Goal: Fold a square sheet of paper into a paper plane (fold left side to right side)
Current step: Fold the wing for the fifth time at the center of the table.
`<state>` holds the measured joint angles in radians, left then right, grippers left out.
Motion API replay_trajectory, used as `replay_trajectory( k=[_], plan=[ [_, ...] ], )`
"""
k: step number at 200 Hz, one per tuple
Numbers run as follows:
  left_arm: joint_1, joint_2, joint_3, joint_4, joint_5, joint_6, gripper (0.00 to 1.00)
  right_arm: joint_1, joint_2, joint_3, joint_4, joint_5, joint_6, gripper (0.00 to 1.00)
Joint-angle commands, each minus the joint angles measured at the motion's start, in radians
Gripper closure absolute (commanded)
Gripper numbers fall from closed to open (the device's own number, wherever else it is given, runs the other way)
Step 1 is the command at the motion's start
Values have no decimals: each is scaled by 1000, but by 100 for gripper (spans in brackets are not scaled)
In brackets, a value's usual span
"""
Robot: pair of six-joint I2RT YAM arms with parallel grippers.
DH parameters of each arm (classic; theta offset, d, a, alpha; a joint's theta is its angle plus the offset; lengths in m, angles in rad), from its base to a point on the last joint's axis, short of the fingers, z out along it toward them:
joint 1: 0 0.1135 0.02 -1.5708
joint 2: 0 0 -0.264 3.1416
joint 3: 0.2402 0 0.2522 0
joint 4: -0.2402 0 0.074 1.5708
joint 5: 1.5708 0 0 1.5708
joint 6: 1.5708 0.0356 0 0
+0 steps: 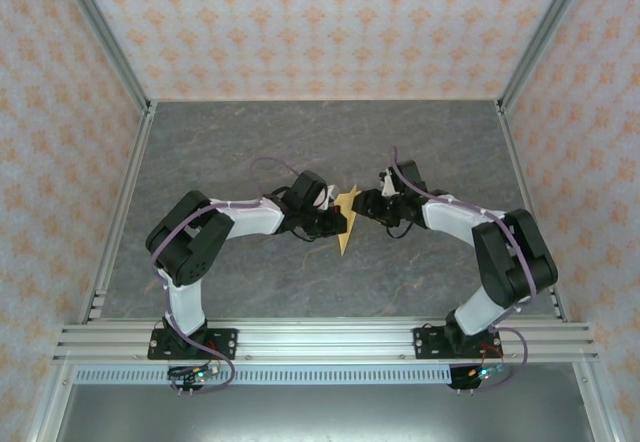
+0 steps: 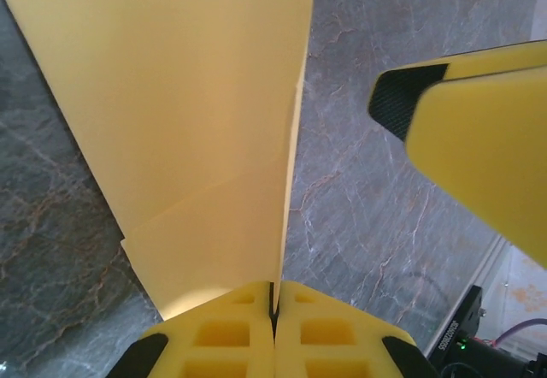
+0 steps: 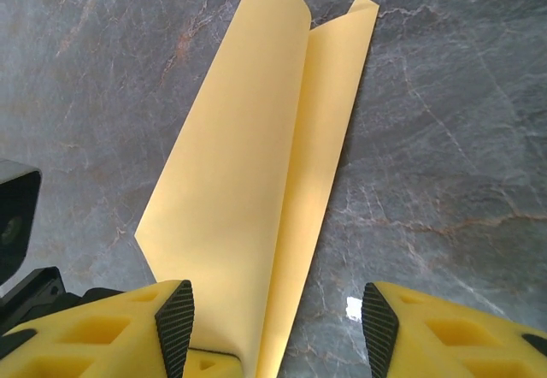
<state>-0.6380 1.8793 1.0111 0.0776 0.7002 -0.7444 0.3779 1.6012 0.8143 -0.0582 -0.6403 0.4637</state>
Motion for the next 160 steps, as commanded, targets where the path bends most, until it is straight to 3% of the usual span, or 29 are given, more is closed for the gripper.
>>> replay_trajectory(
  k=[1,160],
  plan=[
    [9,24,-16,105,48,-61,96,9,28,-16,120,-30,39,42],
    [18,71,-47,169,59,-108,97,24,172,58,125,-2,115,52]
  ],
)
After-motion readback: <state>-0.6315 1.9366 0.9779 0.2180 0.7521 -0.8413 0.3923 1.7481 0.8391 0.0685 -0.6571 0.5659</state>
